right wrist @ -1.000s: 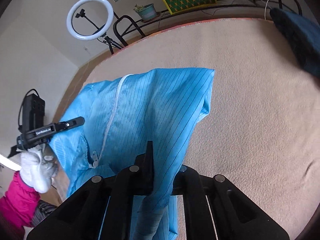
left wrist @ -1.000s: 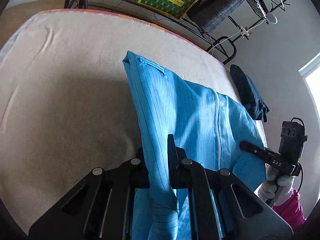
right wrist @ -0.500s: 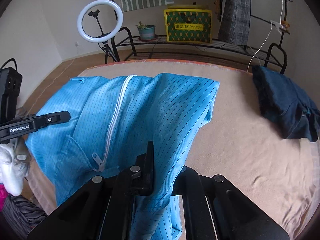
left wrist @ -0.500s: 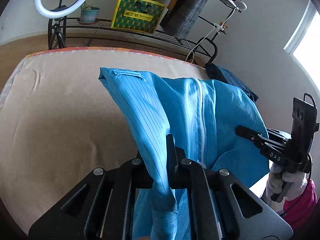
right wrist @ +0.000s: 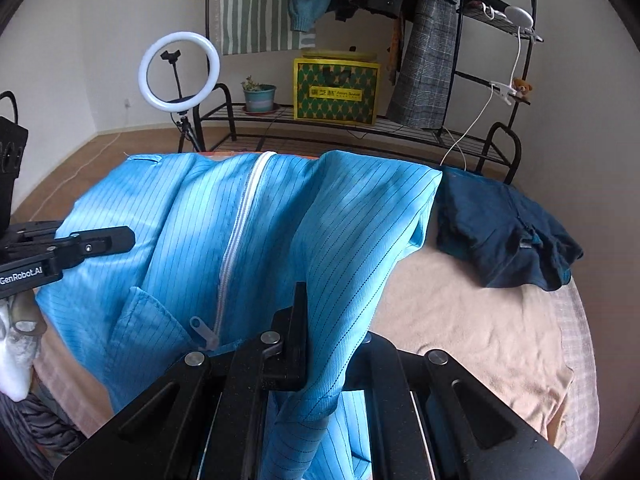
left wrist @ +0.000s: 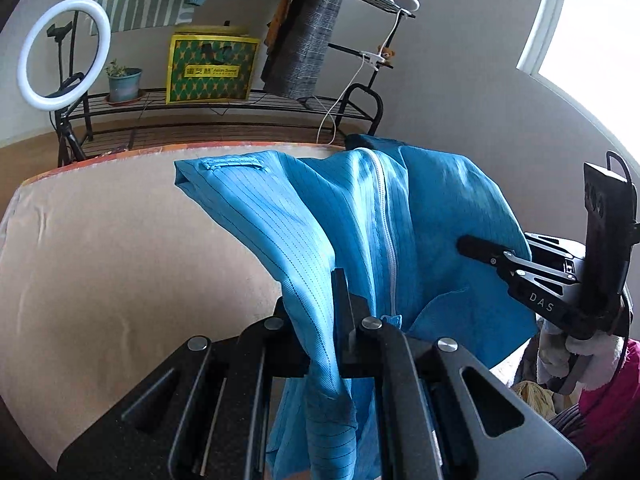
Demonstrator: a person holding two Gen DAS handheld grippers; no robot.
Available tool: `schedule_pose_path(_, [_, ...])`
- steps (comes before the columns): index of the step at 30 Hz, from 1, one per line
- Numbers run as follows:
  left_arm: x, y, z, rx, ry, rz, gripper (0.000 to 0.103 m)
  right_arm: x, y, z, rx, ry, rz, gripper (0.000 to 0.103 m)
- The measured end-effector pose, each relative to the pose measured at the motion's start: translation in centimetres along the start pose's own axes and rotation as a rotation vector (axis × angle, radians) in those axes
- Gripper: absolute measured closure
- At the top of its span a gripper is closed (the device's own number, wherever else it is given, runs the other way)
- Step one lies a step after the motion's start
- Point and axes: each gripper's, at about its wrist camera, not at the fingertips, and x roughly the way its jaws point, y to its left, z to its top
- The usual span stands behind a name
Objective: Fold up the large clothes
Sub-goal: 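Lift the blue coat with both tools and carry it toward the navy garment, then lower the coat onto the navy garment and open both tools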
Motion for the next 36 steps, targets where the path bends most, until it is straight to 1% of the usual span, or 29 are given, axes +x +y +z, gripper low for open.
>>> schedule_pose_path(11, [2.6,-5.5,1.7,0.053,-0.009,-0.088,0.098,-2.8,-2.4,-0.4,-0.016,-0.05,-0.152,0.098])
schedule_pose_path(17, [4.9,-7.9,3.2,0.061,-0.003,-0.127,0.098,-3.1,-5.3,-0.4,-0.017,-0.062,-0.191,0.098])
schedule_pose_path(22, [7.3,-10.2,4.7,0.085,0.009,-0.144,0.098,-3.0,-7.9,-0.3,-0.009,-0.061,-0.204,0.098])
schedule_pose_path(26, [10.0,-12.3,6.4,0.098,0.016,-0.173,0.098,-3.0,-10.8,0.4,-0.015,-0.052,-0.22,0.098])
schedule_pose_path(30, [13.0,-14.1,8.5,0.109,0.021,-0.197,0.098,-3.0,-14.5,2.2,-0.013,-0.042,-0.227,0.098])
schedule_pose_path(36, [17.8,-17.2,12.9,0.133,0.008,-0.225,0.098,-1.8,-20.3,5.3,-0.019,-0.038,-0.288,0.098])
